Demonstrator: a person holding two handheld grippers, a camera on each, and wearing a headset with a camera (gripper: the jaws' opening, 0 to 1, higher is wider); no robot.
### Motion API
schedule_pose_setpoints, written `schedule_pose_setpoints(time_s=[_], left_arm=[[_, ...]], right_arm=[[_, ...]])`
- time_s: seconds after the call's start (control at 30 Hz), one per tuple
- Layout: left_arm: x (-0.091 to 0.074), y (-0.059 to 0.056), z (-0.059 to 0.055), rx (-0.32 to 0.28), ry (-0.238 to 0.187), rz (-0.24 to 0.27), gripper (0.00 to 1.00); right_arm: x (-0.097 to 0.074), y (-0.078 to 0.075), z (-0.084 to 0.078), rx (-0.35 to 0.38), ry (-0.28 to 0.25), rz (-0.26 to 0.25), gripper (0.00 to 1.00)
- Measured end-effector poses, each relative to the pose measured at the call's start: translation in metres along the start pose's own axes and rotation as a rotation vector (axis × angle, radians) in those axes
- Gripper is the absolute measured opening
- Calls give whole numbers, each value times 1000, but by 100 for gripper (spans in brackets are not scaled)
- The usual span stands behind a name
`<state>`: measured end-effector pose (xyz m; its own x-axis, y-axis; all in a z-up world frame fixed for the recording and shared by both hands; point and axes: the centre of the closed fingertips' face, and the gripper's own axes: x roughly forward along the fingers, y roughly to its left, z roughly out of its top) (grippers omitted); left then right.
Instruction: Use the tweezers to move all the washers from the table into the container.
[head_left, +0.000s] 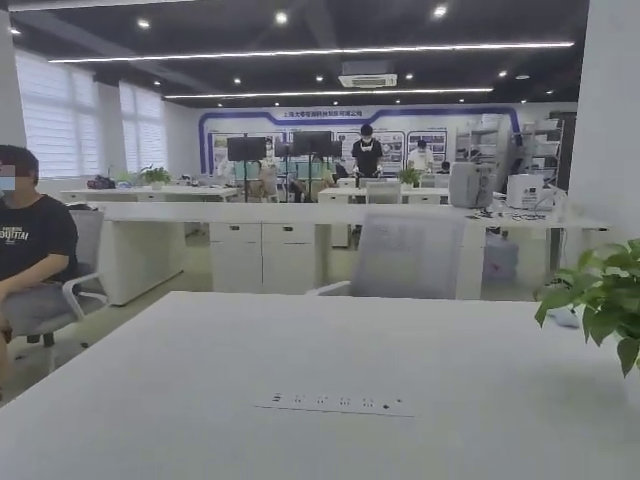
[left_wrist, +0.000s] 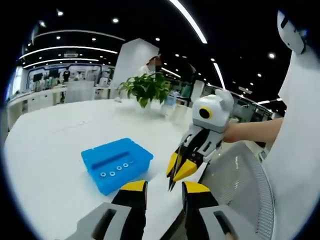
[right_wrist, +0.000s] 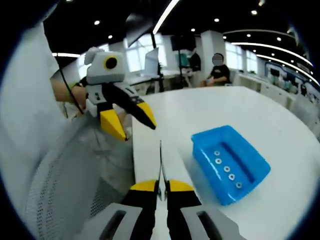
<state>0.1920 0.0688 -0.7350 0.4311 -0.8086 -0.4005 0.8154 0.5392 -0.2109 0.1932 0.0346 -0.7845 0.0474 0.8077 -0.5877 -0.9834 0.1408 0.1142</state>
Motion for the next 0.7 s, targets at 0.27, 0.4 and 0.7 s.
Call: schedule_pose_setpoints(time_s=[0.27,0.4,0.7], left_arm=[[24,-26,8,166,89,-135,15],[31,-27,7,205,109,-147,10],[39,-28,-5,337,197,-171,0]], right_arm=[[7,11,-14,-121,127,58,3],[11,14,-22,-191,194,72,3],[19,9,-29,-253,271,56,3]])
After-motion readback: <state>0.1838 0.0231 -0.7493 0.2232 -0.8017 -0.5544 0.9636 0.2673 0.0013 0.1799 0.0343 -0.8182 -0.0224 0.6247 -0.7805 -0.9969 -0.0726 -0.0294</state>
